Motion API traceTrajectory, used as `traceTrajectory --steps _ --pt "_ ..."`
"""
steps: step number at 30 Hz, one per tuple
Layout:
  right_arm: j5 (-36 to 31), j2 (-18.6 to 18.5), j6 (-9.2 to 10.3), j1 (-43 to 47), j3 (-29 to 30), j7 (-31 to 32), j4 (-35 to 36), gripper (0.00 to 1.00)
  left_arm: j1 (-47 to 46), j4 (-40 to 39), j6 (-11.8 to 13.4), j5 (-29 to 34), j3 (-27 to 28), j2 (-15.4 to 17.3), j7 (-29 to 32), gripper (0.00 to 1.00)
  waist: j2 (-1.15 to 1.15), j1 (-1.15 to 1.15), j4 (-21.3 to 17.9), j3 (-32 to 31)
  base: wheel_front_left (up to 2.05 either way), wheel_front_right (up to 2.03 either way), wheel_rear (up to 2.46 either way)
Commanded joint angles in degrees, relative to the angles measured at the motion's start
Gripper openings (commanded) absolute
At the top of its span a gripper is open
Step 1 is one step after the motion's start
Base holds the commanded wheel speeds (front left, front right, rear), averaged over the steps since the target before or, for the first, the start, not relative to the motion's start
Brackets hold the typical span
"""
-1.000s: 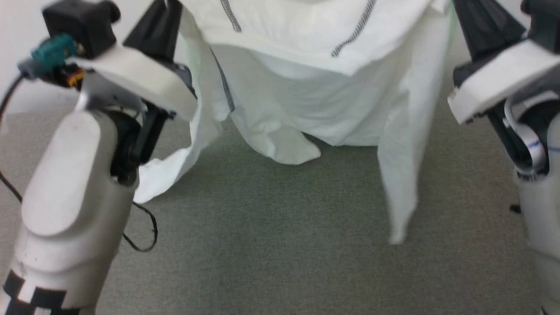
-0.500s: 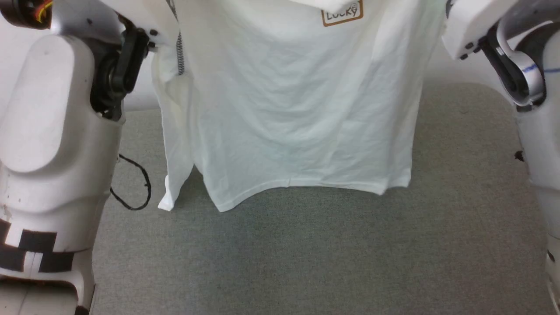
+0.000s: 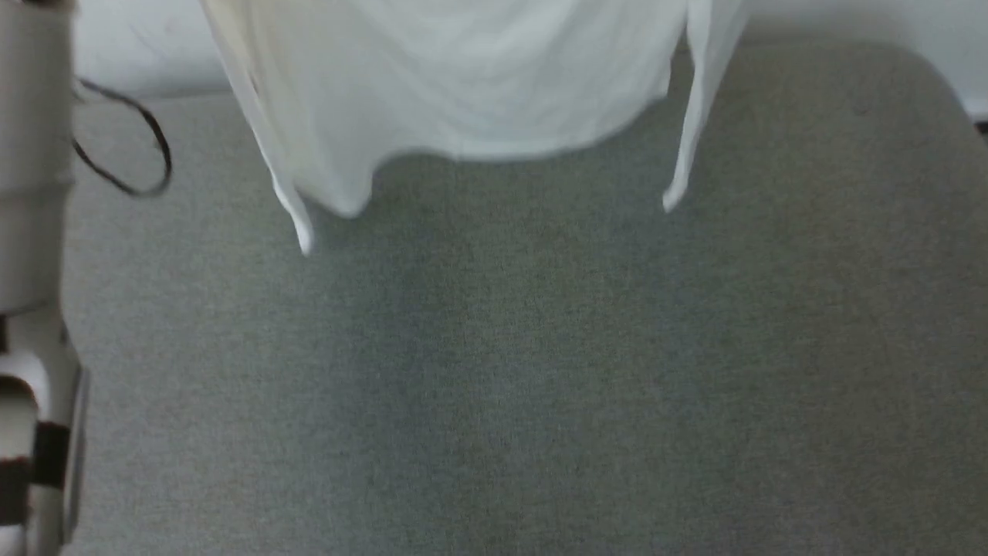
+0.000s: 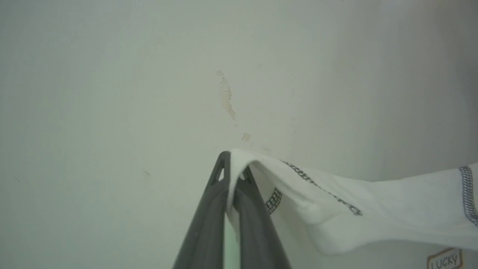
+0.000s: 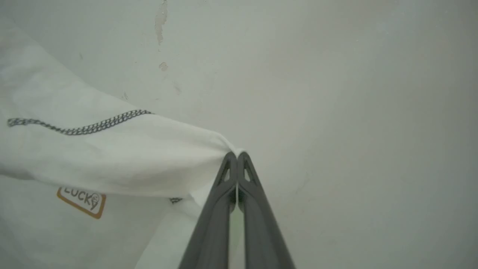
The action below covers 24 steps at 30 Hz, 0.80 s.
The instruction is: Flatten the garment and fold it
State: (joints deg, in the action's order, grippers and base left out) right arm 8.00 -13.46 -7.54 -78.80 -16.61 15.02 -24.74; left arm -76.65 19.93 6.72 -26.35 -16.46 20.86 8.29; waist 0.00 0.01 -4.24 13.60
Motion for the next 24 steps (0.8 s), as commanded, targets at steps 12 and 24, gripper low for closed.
traceTrajectory --steps 12,24 --pt "-4.9 -1.4 0.05 -12.5 0.9 -5.4 -4.3 0.0 -11.5 2.1 -0.1 2.3 1.0 0.4 -7.5 0.0 0.0 -0.01 2.0 21.4 0.0 0.0 0.0" --pt "-3.5 -3.4 0.05 -12.4 -2.1 -8.0 -3.6 0.0 -10.2 2.5 -2.8 2.5 0.4 1.8 -13.3 0.0 0.0 -0.01 1.7 28.3 0.0 0.0 0.0"
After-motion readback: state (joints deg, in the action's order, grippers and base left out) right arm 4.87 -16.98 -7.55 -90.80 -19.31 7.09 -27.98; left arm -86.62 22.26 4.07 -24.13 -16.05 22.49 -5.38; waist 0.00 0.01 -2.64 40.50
